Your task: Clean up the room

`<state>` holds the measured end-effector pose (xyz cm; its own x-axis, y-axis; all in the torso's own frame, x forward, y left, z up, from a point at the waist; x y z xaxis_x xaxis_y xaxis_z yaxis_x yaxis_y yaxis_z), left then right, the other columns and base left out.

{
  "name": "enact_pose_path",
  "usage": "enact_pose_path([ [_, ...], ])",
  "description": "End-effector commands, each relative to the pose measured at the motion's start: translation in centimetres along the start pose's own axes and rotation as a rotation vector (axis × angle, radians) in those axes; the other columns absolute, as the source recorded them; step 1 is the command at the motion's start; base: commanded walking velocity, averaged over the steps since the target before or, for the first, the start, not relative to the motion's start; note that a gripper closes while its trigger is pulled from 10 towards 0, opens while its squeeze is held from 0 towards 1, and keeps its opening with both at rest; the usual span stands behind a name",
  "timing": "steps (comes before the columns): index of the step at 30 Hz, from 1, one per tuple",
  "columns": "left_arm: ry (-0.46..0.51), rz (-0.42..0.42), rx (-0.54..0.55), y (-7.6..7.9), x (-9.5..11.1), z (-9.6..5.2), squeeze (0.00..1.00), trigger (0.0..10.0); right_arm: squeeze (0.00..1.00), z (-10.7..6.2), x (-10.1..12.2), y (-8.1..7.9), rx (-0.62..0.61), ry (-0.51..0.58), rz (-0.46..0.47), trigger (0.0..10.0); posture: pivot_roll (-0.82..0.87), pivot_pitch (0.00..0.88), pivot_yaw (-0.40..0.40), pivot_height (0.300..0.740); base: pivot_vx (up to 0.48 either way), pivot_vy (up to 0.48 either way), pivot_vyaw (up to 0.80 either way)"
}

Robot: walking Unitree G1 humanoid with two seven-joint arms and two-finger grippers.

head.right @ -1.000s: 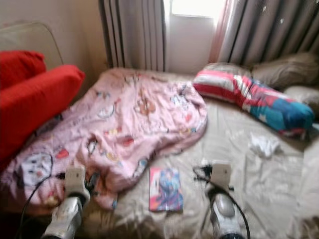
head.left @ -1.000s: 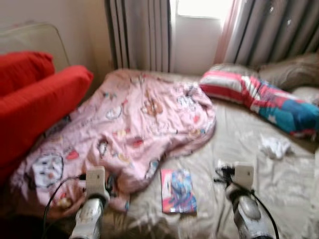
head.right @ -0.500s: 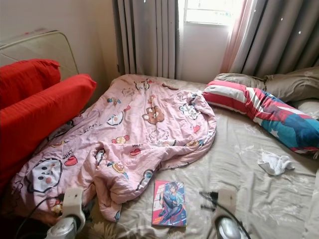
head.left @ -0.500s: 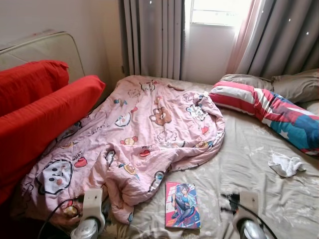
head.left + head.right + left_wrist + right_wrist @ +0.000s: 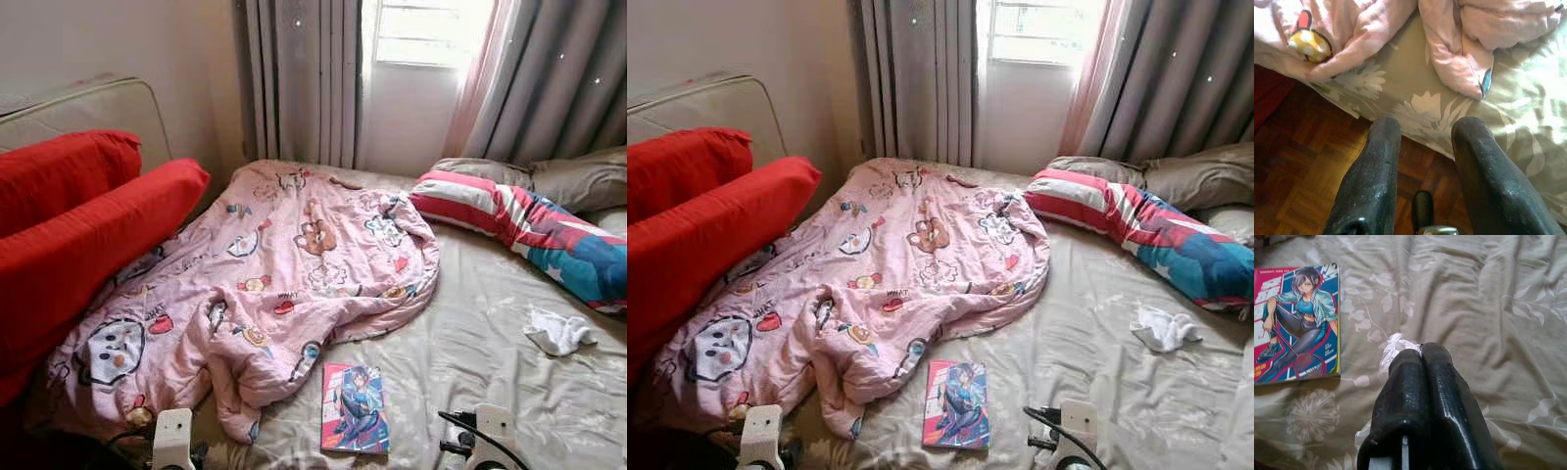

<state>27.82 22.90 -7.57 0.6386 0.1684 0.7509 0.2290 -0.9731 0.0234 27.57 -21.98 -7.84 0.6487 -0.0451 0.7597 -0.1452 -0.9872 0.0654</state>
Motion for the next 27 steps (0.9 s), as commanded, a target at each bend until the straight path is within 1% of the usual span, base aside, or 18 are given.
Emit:
enact_pose_path([
  [1,-0.044,0.02,0.017,-0.3,-1.3,-0.2,0.0,10.0,0.0,-0.1,-0.7,0.1,-0.009,-0.028,0.006,10.0,-0.01,0.0,-0.042,0.74,0.0,0.0,0.0],
  [3,-0.071,0.037,0.016,-0.4,-2.2,-0.4,0.0,10.0,0.0,-0.2,-1.2,-0.1,-0.005,-0.046,0.007,10.0,-0.01,0.0,-0.04,0.74,0.0,0.0,0.0],
  [7,-0.082,0.045,0.014,-0.5,-2.7,-0.6,0.0,10.0,0.0,-0.3,-1.7,-0.3,0.003,-0.06,0.004,10.0,-0.01,0.0,-0.039,0.74,0.0,0.0,0.0],
  [11,-0.102,0.046,0.027,-1.1,-3.5,-0.8,0.0,10.0,0.0,-0.6,-2.8,0.0,-0.002,-0.095,-0.002,10.0,-0.01,0.0,-0.039,0.74,0.0,0.0,0.0],
  [18,-0.115,0.046,0.045,-1.9,-4.0,-1.0,0.0,10.0,0.0,-0.7,-3.5,-0.1,0.014,-0.126,-0.008,10.0,-0.01,0.0,-0.037,0.74,0.0,0.0,0.0],
  [27,-0.141,0.064,0.038,-2.1,-4.8,-1.3,0.0,10.0,0.0,-0.8,-3.8,-0.3,0.042,-0.137,-0.016,10.0,-0.01,0.0,-0.03,0.74,0.0,0.0,0.0],
])
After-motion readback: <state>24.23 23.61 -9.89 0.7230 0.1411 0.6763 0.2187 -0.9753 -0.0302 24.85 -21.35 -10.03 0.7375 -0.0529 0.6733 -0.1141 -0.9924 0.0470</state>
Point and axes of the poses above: a point about 5 cm out from each wrist's last joint towards the gripper, its own z axis pointing out of the wrist towards the gripper, its own x axis along the axis of the wrist's last joint, y = z × x, the point moved 5 cm from there along z, pointing out of the wrist towards the gripper, and after that the axes turned 6 degrees about -z, right-handed, at the moved point
